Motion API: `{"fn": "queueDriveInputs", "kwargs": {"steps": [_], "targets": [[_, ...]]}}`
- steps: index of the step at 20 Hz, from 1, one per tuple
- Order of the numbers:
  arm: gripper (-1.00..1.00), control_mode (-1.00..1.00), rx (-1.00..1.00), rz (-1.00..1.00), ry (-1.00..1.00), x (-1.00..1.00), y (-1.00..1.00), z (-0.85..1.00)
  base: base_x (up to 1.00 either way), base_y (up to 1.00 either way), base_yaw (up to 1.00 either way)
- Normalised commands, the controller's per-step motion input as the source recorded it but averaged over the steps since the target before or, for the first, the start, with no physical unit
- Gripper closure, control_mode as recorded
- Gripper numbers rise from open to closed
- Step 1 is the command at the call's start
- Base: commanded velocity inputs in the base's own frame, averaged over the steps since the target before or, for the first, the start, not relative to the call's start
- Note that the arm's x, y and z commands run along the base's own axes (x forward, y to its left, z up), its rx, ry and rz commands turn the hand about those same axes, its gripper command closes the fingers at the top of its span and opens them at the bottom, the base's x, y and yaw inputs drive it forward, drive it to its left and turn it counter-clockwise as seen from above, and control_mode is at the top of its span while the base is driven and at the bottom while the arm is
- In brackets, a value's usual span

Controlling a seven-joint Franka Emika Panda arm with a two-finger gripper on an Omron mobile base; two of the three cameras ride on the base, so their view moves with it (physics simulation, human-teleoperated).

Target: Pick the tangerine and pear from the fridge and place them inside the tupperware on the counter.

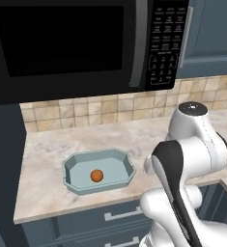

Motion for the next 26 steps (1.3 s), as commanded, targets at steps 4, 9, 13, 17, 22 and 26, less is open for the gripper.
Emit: {"fn": "queueDriveInputs", "kwargs": {"steps": [4,9,13,17,22,26], "targets": [[1.00,-1.00,0.00,0.07,0.01,0.77,0.26,-0.53,0.00,0.00,0.00],[1.00,-1.00,0.00,0.09,0.00,0.63,0.37,-0.55,0.00,0.00,0.00],[1.00,-1.00,0.00,0.08,0.00,0.41,0.44,-0.51,0.00,0.00,0.00],[1.00,-1.00,0.01,0.08,0.00,0.35,0.37,-0.46,0.00,0.00,0.00],[1.00,-1.00,0.05,0.04,0.00,0.39,0.35,-0.50,0.00,0.00,0.00],[1.00,-1.00,0.04,0.00,0.00,0.45,0.06,-0.36,0.00,0.00,0.00]]}}
